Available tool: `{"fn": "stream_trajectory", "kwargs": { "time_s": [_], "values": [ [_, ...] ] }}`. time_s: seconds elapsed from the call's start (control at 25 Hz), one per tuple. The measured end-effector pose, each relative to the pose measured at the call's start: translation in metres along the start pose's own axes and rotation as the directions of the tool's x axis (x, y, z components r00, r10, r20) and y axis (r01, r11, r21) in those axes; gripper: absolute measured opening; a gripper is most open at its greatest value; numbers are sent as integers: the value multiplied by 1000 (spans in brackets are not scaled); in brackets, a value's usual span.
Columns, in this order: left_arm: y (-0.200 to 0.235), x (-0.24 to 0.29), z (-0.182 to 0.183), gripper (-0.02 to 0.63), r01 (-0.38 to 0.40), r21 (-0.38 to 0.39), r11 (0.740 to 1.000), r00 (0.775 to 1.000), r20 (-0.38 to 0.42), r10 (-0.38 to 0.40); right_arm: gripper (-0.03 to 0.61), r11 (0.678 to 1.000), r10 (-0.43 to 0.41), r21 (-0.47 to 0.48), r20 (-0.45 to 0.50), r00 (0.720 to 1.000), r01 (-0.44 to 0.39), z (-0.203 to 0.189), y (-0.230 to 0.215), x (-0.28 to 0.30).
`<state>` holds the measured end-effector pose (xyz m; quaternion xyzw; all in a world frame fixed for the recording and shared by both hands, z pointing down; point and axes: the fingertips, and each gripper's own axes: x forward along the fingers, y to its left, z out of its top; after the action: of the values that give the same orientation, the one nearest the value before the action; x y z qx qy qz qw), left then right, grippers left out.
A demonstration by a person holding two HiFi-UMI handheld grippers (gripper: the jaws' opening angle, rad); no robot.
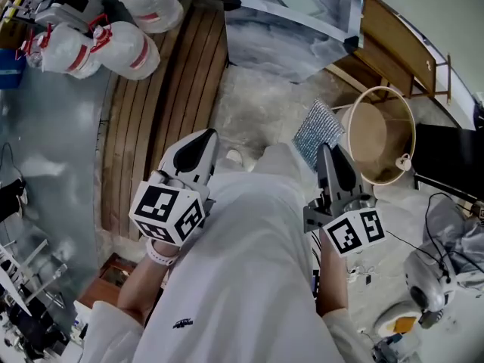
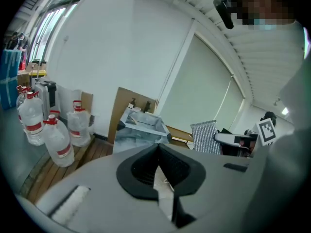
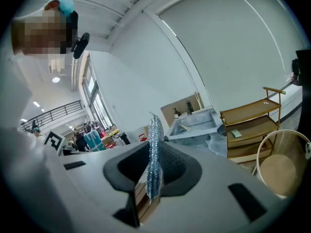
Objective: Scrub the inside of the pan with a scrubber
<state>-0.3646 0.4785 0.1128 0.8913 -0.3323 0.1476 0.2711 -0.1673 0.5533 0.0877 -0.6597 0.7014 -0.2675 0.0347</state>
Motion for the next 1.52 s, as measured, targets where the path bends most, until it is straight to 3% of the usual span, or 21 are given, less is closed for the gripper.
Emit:
{"fn": "stream_trajectory", "kwargs": {
  "time_s": [0.24, 0.48, 1.0, 1.24, 1.52],
  "values": [
    [15, 25, 18, 5, -8, 5, 1000, 1000, -8, 8, 41, 1000, 11, 11, -11, 1000, -10, 13, -12, 32],
    [31, 89, 39, 5, -25, 9, 1000, 999, -37, 25, 41, 999, 24, 43, -16, 1000, -24, 29, -54, 94],
    [51, 304, 189, 5, -90, 25, 996, 992, -83, 92, 41, 992, 109, 66, -73, 991, -104, 166, -183, 287],
    [55, 375, 223, 5, -121, 4, 993, 989, -83, 121, 41, 986, 163, 54, -118, 980, -157, 200, -227, 355],
    [78, 398, 243, 5, -180, -44, 983, 982, -56, 178, 41, 983, 181, 10, -190, 965, -182, 214, -242, 408]
  ]
}}
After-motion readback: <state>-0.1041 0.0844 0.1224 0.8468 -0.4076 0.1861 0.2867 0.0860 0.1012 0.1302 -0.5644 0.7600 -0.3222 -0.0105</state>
